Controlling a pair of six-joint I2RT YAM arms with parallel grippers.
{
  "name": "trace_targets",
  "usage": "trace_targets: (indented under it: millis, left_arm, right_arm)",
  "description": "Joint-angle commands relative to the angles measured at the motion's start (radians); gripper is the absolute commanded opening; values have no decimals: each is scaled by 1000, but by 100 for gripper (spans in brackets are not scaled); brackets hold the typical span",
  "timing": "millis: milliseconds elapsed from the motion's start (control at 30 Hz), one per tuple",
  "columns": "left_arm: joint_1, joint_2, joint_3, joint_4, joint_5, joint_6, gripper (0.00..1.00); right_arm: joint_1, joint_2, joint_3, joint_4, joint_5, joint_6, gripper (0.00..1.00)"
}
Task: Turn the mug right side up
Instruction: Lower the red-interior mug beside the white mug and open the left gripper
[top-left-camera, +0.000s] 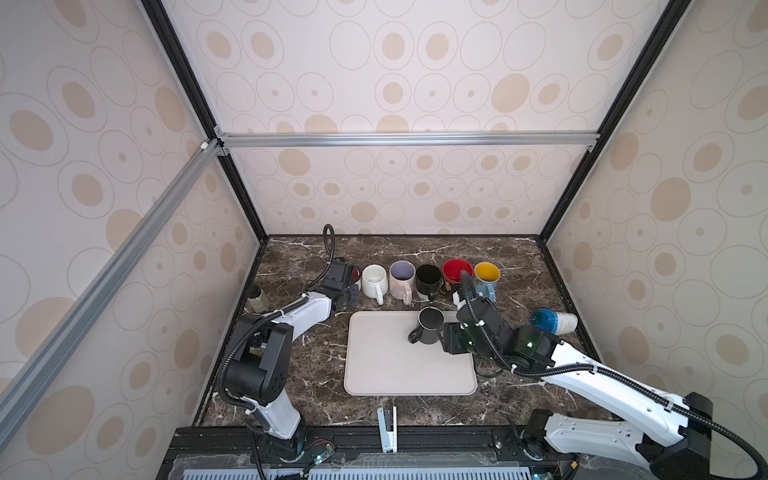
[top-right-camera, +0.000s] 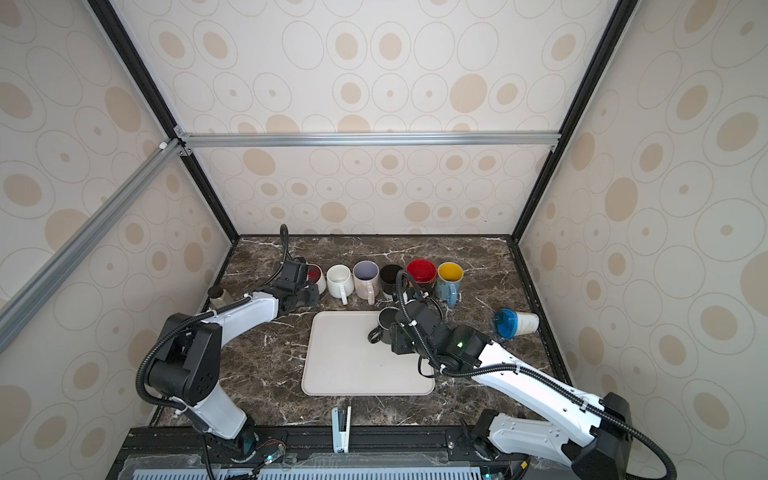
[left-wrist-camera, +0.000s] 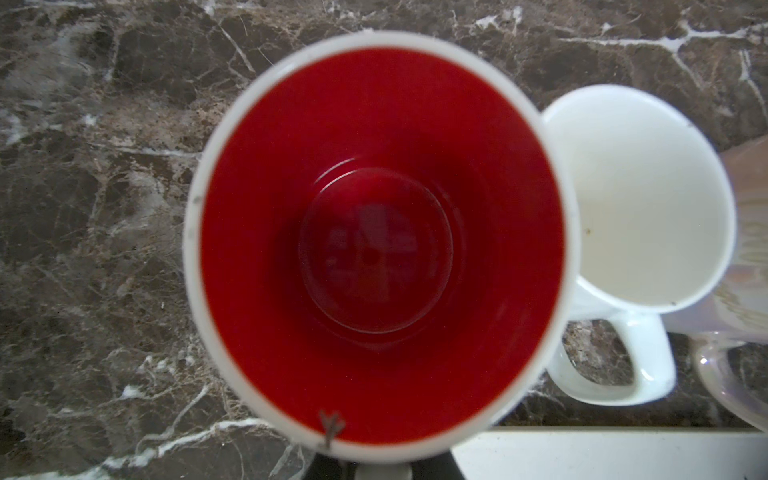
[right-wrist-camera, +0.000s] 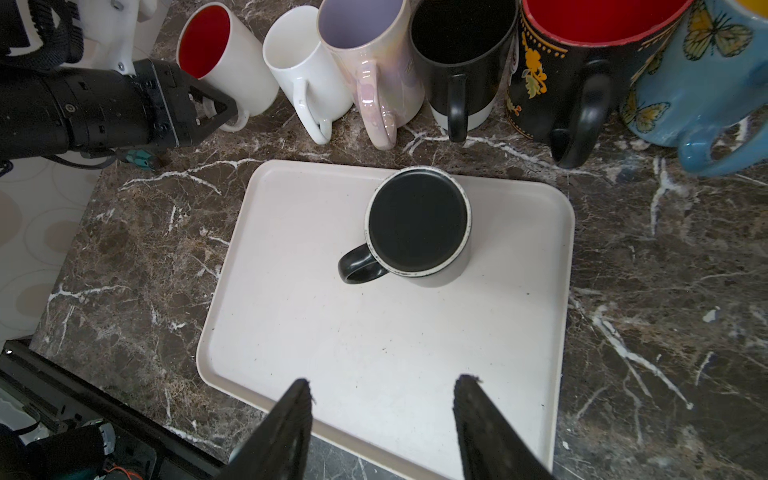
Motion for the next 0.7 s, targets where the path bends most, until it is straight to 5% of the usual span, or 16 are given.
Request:
trace_targets:
  millis: [0, 667]
  left_arm:
    - [6, 1, 32, 82, -14, 3, 0]
    - [7, 82, 65, 66, -8, 1, 0]
  right_arm:
    - [-6, 5, -12, -20, 17, 18, 57]
    - [-5, 58, -19, -4, 6, 18, 56]
